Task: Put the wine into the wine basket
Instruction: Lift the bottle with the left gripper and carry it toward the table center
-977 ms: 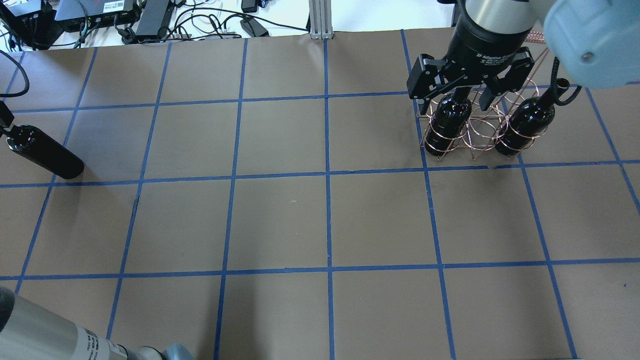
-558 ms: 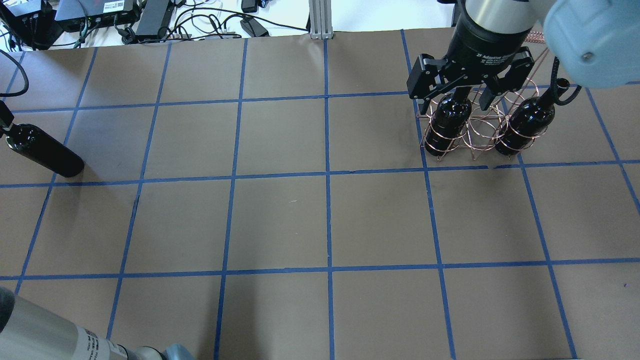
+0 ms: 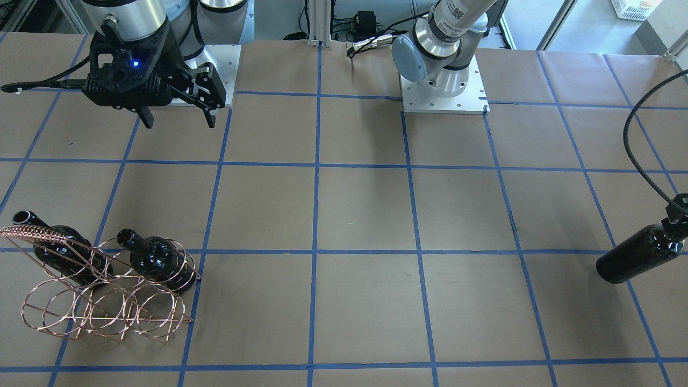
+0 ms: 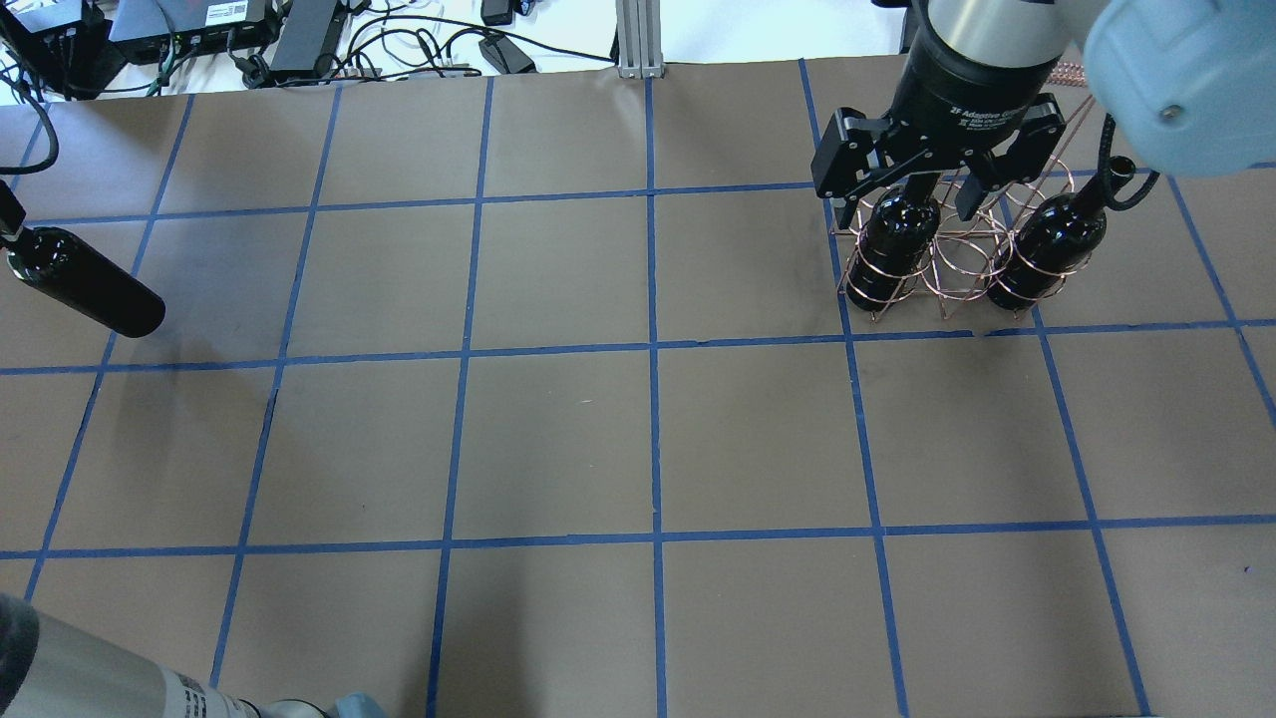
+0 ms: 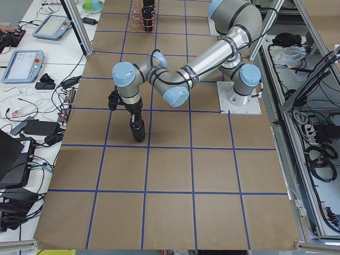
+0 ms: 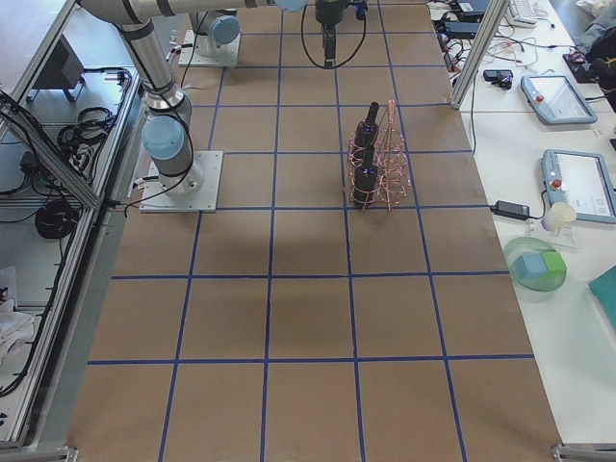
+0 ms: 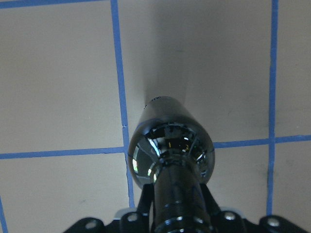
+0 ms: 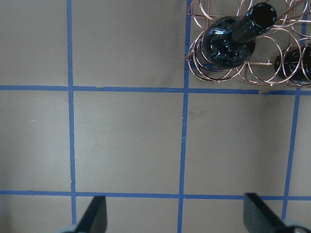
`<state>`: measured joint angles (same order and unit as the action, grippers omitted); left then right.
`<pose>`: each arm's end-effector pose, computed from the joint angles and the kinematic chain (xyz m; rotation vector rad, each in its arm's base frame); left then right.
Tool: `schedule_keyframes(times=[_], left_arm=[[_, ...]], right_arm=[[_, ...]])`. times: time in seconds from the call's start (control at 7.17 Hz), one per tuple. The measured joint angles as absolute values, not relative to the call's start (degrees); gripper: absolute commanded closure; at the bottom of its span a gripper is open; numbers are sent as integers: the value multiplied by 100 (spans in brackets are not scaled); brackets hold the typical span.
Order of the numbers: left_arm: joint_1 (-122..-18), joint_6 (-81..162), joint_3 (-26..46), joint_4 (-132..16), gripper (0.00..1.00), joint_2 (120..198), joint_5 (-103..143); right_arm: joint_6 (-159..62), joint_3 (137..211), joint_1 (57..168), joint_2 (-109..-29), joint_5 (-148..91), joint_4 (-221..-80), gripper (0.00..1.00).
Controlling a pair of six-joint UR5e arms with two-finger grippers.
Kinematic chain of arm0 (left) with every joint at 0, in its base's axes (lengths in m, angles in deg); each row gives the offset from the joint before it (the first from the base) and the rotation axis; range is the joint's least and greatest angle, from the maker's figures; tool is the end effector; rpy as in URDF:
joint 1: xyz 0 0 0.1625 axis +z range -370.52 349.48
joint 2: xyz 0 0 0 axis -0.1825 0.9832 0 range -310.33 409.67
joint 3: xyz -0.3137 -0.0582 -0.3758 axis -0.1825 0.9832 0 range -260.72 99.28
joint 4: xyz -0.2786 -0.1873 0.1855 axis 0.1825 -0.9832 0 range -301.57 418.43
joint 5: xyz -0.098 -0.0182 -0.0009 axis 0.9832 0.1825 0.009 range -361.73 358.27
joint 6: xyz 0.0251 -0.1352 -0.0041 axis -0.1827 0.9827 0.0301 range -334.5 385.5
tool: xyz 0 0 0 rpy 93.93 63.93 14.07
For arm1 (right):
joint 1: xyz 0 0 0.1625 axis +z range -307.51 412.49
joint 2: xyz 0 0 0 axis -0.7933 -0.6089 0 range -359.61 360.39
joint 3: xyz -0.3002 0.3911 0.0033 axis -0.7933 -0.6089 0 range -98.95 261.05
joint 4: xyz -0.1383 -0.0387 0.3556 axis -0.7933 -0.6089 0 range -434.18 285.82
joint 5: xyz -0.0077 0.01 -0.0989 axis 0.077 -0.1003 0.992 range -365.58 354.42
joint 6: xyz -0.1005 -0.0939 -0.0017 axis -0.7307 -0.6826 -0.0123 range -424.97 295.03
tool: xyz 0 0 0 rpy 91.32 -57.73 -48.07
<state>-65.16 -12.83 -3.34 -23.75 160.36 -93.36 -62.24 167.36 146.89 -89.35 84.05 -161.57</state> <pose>0.2587 -0.5881 0.4352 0.0811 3.1203 0.0324 0.1693 -0.4513 0.5410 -0.0458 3.1339 -0.0218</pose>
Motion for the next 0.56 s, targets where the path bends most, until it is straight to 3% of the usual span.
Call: schedule_keyframes(times=[0.56], left_arm=[[-7413, -139, 43, -2419, 100, 15520, -9156]], right_arm=[[-6224, 16736, 14689, -8935, 8406, -16161, 0]])
